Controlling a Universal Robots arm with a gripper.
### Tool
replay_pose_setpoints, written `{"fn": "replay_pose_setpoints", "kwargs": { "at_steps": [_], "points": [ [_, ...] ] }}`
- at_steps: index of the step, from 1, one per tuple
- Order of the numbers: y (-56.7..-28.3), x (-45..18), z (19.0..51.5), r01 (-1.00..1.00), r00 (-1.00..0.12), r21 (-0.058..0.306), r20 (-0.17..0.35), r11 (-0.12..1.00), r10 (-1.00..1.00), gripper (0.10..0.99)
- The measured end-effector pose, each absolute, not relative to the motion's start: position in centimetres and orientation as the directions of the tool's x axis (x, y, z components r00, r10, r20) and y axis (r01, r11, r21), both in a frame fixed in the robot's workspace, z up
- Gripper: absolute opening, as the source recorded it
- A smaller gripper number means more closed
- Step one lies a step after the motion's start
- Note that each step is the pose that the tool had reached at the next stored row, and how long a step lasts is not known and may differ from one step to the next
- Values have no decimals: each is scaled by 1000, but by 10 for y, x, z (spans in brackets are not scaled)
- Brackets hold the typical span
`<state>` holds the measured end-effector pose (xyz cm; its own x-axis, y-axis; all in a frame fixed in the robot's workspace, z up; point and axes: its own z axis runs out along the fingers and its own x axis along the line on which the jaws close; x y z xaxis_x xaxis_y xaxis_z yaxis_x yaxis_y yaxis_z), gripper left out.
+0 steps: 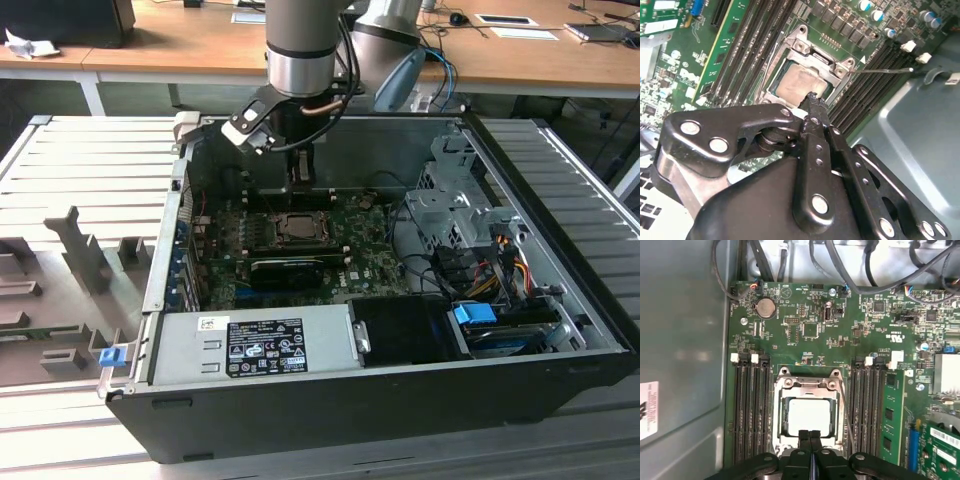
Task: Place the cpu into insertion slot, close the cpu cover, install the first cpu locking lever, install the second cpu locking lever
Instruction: 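Install the first cpu locking lever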
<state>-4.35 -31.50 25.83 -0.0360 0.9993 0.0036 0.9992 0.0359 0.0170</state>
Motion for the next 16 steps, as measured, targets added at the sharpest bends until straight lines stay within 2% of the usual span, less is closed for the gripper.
{"fn": "replay_pose_setpoints", "kwargs": {
  "at_steps": [9,16],
  "points": [
    [-315,-44,278,999,-47,17,2,47,999,106],
    [-315,-44,277,972,-233,17,1,233,972,106]
  ]
}}
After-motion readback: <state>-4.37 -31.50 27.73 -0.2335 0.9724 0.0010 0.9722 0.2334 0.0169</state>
